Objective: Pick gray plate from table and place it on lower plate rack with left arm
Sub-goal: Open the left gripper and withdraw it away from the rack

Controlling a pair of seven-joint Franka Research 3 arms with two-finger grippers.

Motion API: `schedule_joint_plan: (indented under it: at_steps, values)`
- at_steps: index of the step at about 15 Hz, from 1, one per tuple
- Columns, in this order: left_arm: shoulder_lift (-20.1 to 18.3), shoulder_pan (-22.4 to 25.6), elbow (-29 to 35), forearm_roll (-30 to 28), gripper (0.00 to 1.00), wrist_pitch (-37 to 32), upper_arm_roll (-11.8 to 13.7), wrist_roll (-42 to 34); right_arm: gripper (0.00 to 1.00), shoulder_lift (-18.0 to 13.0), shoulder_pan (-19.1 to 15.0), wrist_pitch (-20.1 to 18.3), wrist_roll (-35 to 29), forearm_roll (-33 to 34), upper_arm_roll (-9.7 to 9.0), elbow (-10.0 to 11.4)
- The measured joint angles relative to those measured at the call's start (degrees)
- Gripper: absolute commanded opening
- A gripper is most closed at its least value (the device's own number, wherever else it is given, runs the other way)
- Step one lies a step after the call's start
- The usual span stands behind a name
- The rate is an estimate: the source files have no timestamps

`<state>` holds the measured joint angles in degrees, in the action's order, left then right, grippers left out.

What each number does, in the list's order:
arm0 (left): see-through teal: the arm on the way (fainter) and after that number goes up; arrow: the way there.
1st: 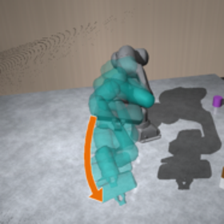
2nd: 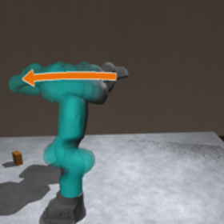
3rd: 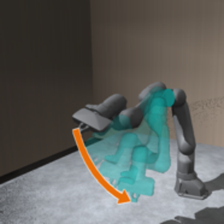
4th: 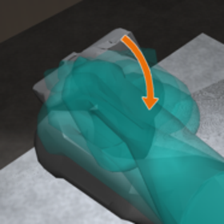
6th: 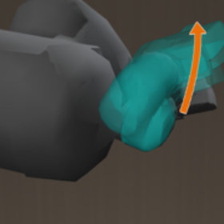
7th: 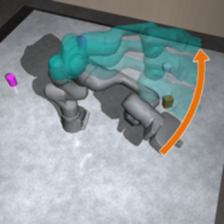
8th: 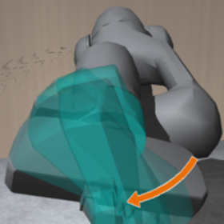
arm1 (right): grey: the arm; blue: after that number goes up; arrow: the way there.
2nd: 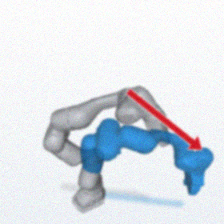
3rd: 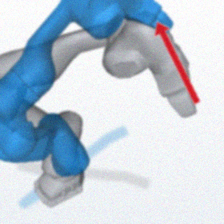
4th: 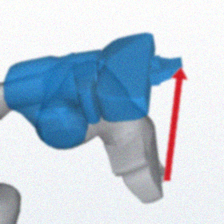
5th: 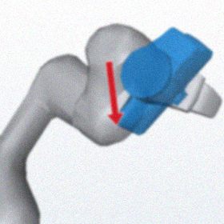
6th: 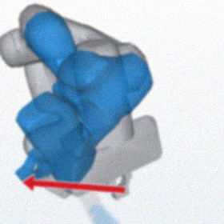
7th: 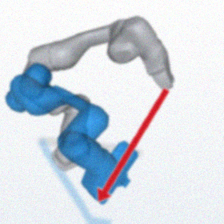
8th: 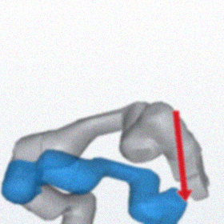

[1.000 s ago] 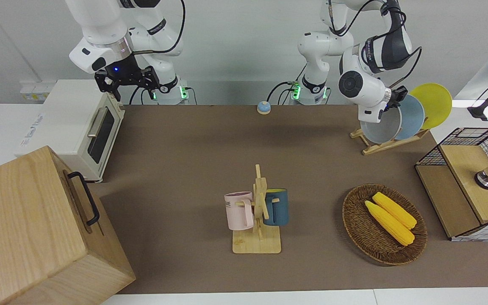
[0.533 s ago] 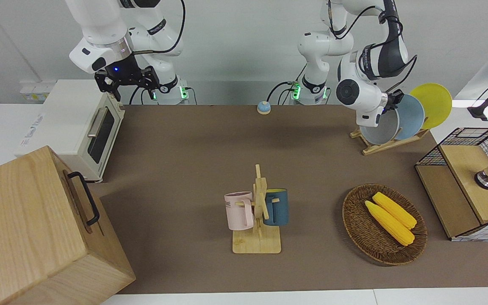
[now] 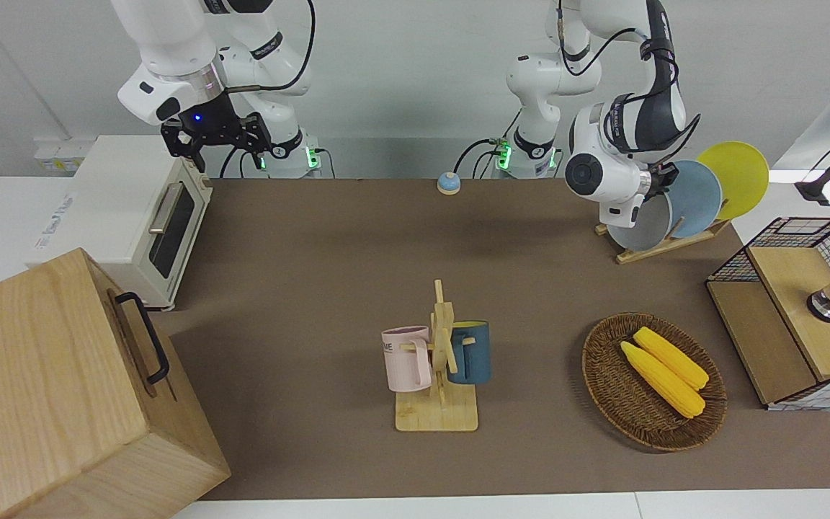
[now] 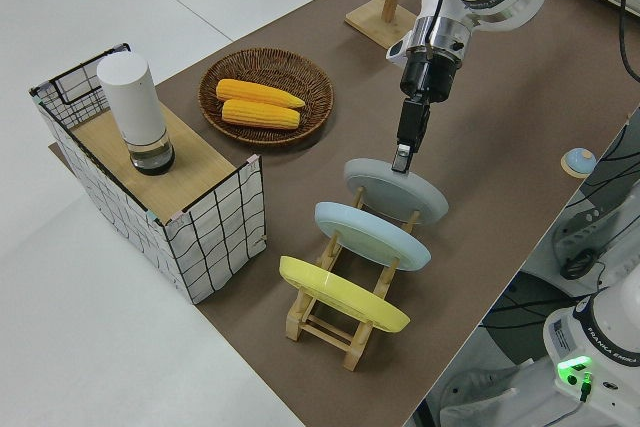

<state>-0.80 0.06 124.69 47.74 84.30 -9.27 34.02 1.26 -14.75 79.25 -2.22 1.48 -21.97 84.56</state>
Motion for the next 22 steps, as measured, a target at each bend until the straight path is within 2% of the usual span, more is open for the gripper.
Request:
schedule_joint_plan:
  at_steps: [1,2,7,11,15,17,22]
  values:
    - [0.0,-0.1,0.0,0.0,0.94,0.0,0.0,0.0,0.983,0.0,0.0,0.0,0.0,0.0,0.0,0.0]
    - [0.0,-0.1,0.0,0.0,0.99,0.0,0.0,0.0,0.983,0.0,0.0,0.0,0.0,0.0,0.0,0.0]
    - [-0.1,-0.4,-0.2,0.0,0.99,0.0,0.0,-0.6,0.983,0.0,0.0,0.0,0.0,0.0,0.0,0.0]
    - [-0.3,-0.5,-2.2,-2.4,0.99,0.0,-0.1,-4.7,0.983,0.0,0.0,0.0,0.0,0.0,0.0,0.0]
    - [-0.6,-0.5,-6.9,-9.4,0.99,0.1,-0.2,-10.2,0.983,0.0,0.0,0.0,0.0,0.0,0.0,0.0]
    - [-0.7,-0.5,-10.6,-14.8,0.99,0.1,-0.2,-14.0,0.983,0.0,0.0,0.0,0.0,0.0,0.0,0.0]
    - [-0.8,-0.5,-16.6,-31.8,0.99,3.8,0.5,-21.9,0.983,0.0,0.0,0.0,0.0,0.0,0.0,0.0]
